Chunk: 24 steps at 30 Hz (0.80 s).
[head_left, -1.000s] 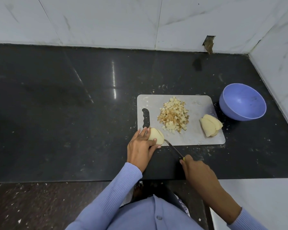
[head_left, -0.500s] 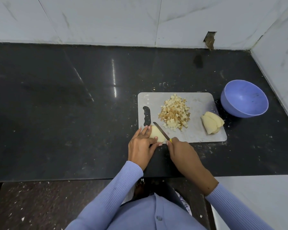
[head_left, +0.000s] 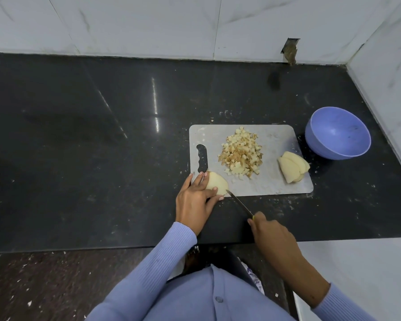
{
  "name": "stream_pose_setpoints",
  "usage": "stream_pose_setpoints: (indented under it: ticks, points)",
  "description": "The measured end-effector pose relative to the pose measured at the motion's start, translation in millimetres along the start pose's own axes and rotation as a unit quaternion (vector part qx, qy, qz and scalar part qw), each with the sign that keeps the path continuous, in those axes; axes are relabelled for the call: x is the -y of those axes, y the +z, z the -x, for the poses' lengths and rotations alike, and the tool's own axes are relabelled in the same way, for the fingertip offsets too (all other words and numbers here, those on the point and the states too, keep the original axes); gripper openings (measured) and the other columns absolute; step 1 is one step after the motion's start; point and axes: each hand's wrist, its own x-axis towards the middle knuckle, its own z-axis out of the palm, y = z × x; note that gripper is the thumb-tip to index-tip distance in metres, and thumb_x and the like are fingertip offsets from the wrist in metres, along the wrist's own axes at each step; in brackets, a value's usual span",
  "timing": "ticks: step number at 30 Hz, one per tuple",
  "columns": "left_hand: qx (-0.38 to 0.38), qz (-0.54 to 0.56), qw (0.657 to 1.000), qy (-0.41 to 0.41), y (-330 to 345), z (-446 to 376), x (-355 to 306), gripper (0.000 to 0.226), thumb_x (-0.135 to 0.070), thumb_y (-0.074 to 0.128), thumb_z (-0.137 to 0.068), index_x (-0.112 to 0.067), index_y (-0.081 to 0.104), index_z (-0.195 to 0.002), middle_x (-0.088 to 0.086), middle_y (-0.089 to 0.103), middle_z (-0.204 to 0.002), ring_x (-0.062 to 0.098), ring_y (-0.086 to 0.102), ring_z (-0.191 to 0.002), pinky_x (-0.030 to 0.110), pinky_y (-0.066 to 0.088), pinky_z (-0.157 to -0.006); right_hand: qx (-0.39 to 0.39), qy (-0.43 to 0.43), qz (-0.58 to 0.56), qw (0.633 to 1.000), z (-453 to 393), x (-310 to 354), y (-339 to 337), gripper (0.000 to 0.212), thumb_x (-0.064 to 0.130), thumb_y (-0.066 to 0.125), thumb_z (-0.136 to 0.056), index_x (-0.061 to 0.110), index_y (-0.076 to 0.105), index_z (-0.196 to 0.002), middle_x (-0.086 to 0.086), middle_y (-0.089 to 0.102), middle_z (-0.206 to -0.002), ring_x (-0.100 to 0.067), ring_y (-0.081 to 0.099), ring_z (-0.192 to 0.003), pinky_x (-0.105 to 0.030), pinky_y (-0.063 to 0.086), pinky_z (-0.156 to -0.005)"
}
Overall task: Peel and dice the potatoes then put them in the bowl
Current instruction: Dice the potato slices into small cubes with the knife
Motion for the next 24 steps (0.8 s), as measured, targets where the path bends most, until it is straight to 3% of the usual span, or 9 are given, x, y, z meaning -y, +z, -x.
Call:
stream_pose_setpoints:
  ticks: [3, 6, 11, 14, 20, 24]
  points:
    - [0.004, 0.015, 1.000, -0.008, -0.1, 0.6, 1.1, 0.016, -0.030, 0.080, -0.072, -0.019, 0.078, -0.083, 0.014, 0.065, -0.116, 0.025, 0.060, -0.115, 0.034, 0.034, -0.108, -0.024, -0.003, -0.003, 1.000, 1.4, -3.4, 3.5, 0.023, 0.038, 0.020, -0.104, 0.019, 0.028, -0.093, 0.003, 0.044, -0.077, -0.020, 0.046, -0.070, -0.028, 0.034, -0.063]
    - [0.004, 0.022, 1.000, -0.008, -1.5, 2.2, 2.9, 0.017, -0.028, 0.080, -0.072, -0.019, 0.078, -0.086, 0.012, 0.064, -0.118, 0.025, 0.058, -0.118, 0.028, 0.026, -0.110, -0.033, -0.003, -0.015, 0.999, -0.7, -3.9, 7.6, 0.024, 0.038, 0.021, -0.103, 0.019, 0.030, -0.092, 0.002, 0.046, -0.078, -0.023, 0.052, -0.073, -0.030, 0.036, -0.063]
    - [-0.002, 0.010, 1.000, -0.007, -1.6, 5.9, 1.6, 0.013, -0.023, 0.081, -0.073, -0.018, 0.078, -0.086, 0.013, 0.062, -0.124, 0.030, 0.051, -0.125, 0.042, 0.031, -0.109, -0.040, -0.004, -0.022, 0.999, 5.7, -9.0, 10.3, 0.024, 0.039, 0.022, -0.103, 0.019, 0.031, -0.093, 0.004, 0.044, -0.075, -0.023, 0.053, -0.072, -0.029, 0.035, -0.062]
    - [-0.011, 0.002, 1.000, -0.007, -1.9, 7.4, 0.8, 0.014, -0.022, 0.082, -0.072, -0.017, 0.078, -0.085, 0.015, 0.065, -0.117, 0.029, 0.055, -0.120, 0.040, 0.034, -0.106, -0.046, -0.005, -0.034, 0.998, 3.1, -7.1, 8.2, 0.024, 0.038, 0.023, -0.103, 0.019, 0.033, -0.092, 0.000, 0.048, -0.080, -0.027, 0.060, -0.081, -0.031, 0.038, -0.063]
    - [-0.019, -0.021, 1.000, 0.001, -2.2, 6.1, 1.1, 0.014, -0.023, 0.083, -0.071, -0.016, 0.078, -0.081, 0.016, 0.068, -0.109, 0.026, 0.061, -0.113, 0.038, 0.039, -0.102, -0.092, -0.039, -0.099, 0.990, -3.5, 8.0, -2.1, 0.029, 0.039, 0.027, -0.102, 0.017, 0.043, -0.090, 0.002, 0.048, -0.070, -0.019, 0.051, -0.066, -0.030, 0.036, -0.058]
    - [-0.018, -0.028, 0.999, 0.013, -1.3, 5.6, 1.6, 0.013, -0.021, 0.084, -0.070, -0.013, 0.078, -0.079, 0.018, 0.069, -0.106, 0.028, 0.063, -0.111, 0.040, 0.041, -0.101, -0.093, -0.037, -0.105, 0.989, -27.3, 24.2, -4.5, 0.034, 0.038, 0.027, -0.102, 0.011, 0.048, -0.098, -0.009, 0.058, -0.084, -0.029, 0.058, -0.080, -0.032, 0.036, -0.063]
